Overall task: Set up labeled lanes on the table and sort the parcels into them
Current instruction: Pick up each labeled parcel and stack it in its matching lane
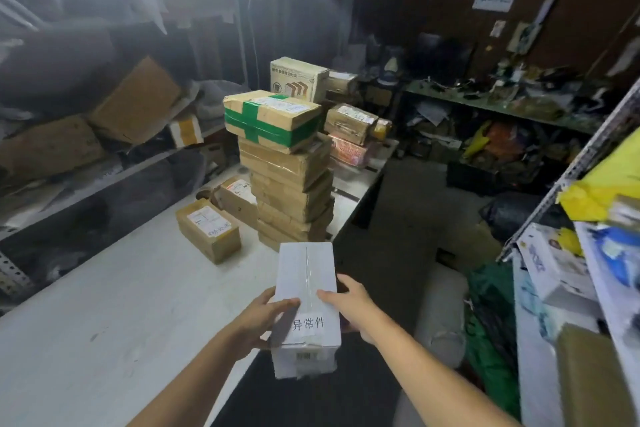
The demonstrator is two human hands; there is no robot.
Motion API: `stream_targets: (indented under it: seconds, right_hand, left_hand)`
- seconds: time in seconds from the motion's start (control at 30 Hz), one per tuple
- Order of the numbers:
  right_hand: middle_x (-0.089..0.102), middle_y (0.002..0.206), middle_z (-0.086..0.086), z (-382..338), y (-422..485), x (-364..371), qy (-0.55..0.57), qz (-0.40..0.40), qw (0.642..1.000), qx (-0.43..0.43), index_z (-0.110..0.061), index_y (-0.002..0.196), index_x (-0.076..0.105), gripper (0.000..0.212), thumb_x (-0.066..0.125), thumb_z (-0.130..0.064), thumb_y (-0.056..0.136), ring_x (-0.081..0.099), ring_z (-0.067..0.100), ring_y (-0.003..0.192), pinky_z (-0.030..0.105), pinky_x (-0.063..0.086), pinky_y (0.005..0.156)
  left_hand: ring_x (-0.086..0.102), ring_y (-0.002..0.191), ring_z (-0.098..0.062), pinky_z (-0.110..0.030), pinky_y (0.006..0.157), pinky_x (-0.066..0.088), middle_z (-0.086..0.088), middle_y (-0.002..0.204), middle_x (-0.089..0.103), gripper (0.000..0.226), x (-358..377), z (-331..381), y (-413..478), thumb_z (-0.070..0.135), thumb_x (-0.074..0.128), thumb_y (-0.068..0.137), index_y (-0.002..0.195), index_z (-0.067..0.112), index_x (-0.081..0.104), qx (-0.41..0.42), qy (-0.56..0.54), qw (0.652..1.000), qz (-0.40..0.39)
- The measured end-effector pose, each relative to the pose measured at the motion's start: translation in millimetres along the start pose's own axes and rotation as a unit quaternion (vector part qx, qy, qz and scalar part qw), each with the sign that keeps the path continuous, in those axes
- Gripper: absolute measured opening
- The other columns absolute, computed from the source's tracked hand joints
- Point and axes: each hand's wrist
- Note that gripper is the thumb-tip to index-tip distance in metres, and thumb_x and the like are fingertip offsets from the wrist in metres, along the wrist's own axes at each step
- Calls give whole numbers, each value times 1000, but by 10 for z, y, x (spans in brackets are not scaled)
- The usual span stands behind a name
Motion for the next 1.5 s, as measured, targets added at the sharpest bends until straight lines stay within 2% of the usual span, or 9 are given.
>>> stream_targets:
  seconds: [0.07,0.23,0.37,0.6,0.73,0.93,1.13,1.23,1.5]
  right_hand:
    - [59,137,2,41,-17,-359,6,15,1000,-1,-25,154,32,75,73,-30,91,64,17,109,32,56,76]
    - [58,136,2,10,-43,-1298,26,46,998,-28,-29,153,31,77,73,-35,90,63,18,110,45,56,93]
    - [61,127,-1,-105,35,-1924,46,55,996,-62,-22,155,31,74,70,-30,93,63,8,95,26,50,67]
    - [58,104,-5,-363,560,-2638,45,71,994,-72,-12,145,43,54,65,-23,97,56,-3,77,9,41,47]
    - [60,119,1,-653,1157,-3011,21,94,993,-66,-13,151,38,61,65,-22,97,58,-1,82,11,42,54]
    - [62,116,-1,-1212,2006,-3625,9,133,990,-46,-17,153,34,68,67,-23,94,63,6,91,21,48,64]
    - [56,139,10,-1776,2909,-4300,-3,154,987,-46,-18,151,36,69,71,-24,92,64,20,106,28,53,74]
    - [52,143,10,-2086,3344,-4646,-2,155,986,-58,-19,151,35,67,69,-25,94,61,14,98,27,51,72]
    - [34,157,12,-3042,4734,-5555,-1,111,984,-142,-17,156,29,72,68,-23,95,46,16,121,25,39,83]
  left_hand:
    - [60,98,-17,-32,61,53,6,114,62,55,354,184,19,48,73,87,130,40,39,8,10,1000,-3]
    - [67,101,-21,-41,76,61,3,111,70,46,1120,680,146,43,75,86,123,38,48,46,29,998,-19]
    - [68,104,-22,-43,77,61,3,114,70,50,1581,1079,315,44,77,83,124,40,50,69,29,997,-26]
    - [73,96,-25,-48,76,62,-1,109,74,43,2035,1694,916,46,69,90,127,30,52,96,15,995,-14]
    - [71,95,-22,-39,65,60,-3,111,70,33,2203,2211,1469,41,62,97,124,26,52,121,19,992,-19]
    - [71,97,-20,-45,78,62,0,113,69,40,2416,3107,2404,33,66,95,130,29,47,124,13,990,-66]
    - [73,95,-21,-45,78,62,-2,111,72,46,2643,4062,3206,28,67,94,133,36,43,132,-1,986,-100]
    - [70,100,-23,-47,80,62,-4,116,68,55,2761,4553,3637,31,69,93,140,32,41,133,6,987,-94]
    - [66,97,-22,-35,63,56,-4,117,62,53,2986,5974,4694,25,70,93,138,25,42,165,-6,986,-18]
Point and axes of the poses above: each hand's wrist, its own y-axis towards the middle knuckle, its own x-axis out of the palm, z = x × y
